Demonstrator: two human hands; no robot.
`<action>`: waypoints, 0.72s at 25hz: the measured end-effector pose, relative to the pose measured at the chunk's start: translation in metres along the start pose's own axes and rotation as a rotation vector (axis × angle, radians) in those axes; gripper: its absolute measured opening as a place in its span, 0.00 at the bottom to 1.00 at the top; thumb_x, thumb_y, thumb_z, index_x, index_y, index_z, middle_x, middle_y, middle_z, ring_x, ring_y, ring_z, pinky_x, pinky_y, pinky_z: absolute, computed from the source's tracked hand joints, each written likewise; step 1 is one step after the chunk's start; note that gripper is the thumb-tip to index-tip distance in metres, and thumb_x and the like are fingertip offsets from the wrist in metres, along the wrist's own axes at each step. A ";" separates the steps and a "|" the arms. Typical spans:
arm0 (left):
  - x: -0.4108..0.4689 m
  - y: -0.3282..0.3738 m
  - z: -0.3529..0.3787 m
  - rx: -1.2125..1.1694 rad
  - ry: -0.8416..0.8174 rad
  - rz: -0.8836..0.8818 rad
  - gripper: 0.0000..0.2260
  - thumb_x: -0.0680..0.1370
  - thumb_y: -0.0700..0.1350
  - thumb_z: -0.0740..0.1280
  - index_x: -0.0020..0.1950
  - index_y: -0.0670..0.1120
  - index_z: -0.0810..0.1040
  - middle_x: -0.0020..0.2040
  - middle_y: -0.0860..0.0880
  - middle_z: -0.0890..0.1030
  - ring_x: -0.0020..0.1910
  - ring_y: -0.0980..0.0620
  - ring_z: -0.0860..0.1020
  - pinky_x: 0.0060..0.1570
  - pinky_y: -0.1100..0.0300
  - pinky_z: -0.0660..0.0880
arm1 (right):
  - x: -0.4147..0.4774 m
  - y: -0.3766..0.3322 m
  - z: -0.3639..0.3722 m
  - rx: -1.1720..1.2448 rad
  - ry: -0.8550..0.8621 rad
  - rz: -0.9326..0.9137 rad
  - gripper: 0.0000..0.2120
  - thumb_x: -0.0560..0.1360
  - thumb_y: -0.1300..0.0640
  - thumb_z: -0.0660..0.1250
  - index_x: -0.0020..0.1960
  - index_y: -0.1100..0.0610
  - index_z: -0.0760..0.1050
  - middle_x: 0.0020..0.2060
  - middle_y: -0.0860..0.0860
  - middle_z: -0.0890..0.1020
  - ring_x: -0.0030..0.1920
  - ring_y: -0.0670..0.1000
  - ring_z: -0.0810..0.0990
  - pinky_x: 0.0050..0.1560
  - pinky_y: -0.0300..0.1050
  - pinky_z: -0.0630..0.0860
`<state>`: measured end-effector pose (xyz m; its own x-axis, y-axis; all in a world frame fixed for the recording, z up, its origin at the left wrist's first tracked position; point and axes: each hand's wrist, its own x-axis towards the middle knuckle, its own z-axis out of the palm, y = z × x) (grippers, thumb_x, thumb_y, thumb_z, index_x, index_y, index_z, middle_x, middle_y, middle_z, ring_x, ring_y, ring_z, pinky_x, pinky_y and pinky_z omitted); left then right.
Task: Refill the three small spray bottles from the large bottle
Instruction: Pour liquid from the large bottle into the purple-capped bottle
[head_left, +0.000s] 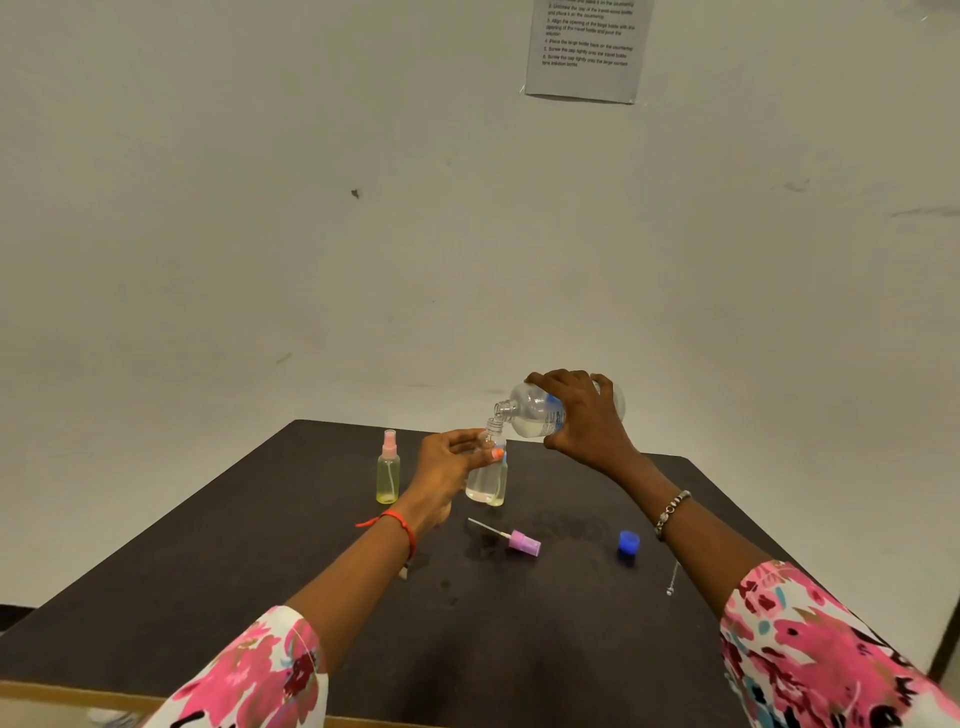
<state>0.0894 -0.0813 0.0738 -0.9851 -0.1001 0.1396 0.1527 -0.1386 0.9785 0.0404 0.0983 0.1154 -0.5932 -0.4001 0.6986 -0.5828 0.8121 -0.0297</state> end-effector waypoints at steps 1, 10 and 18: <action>0.000 0.000 0.000 -0.003 0.000 0.002 0.19 0.68 0.34 0.72 0.59 0.39 0.76 0.57 0.41 0.79 0.53 0.48 0.77 0.50 0.53 0.76 | 0.000 0.000 0.000 0.000 0.005 -0.001 0.31 0.62 0.59 0.74 0.64 0.54 0.71 0.58 0.56 0.78 0.60 0.59 0.73 0.65 0.60 0.58; -0.002 0.002 0.002 -0.019 -0.009 0.002 0.19 0.68 0.34 0.72 0.58 0.39 0.76 0.55 0.41 0.80 0.52 0.47 0.77 0.39 0.61 0.75 | 0.000 0.001 -0.002 0.006 0.011 0.000 0.31 0.61 0.60 0.74 0.63 0.54 0.71 0.57 0.56 0.78 0.59 0.59 0.74 0.65 0.61 0.58; -0.004 0.004 0.005 -0.009 -0.020 0.010 0.19 0.69 0.34 0.71 0.59 0.39 0.75 0.47 0.48 0.79 0.47 0.52 0.77 0.36 0.63 0.73 | 0.000 0.002 -0.003 0.009 0.001 0.009 0.32 0.61 0.60 0.74 0.64 0.55 0.71 0.58 0.57 0.77 0.60 0.60 0.73 0.66 0.61 0.57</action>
<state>0.0934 -0.0767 0.0783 -0.9850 -0.0821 0.1520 0.1628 -0.1464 0.9757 0.0410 0.1014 0.1181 -0.5975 -0.3925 0.6992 -0.5824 0.8118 -0.0420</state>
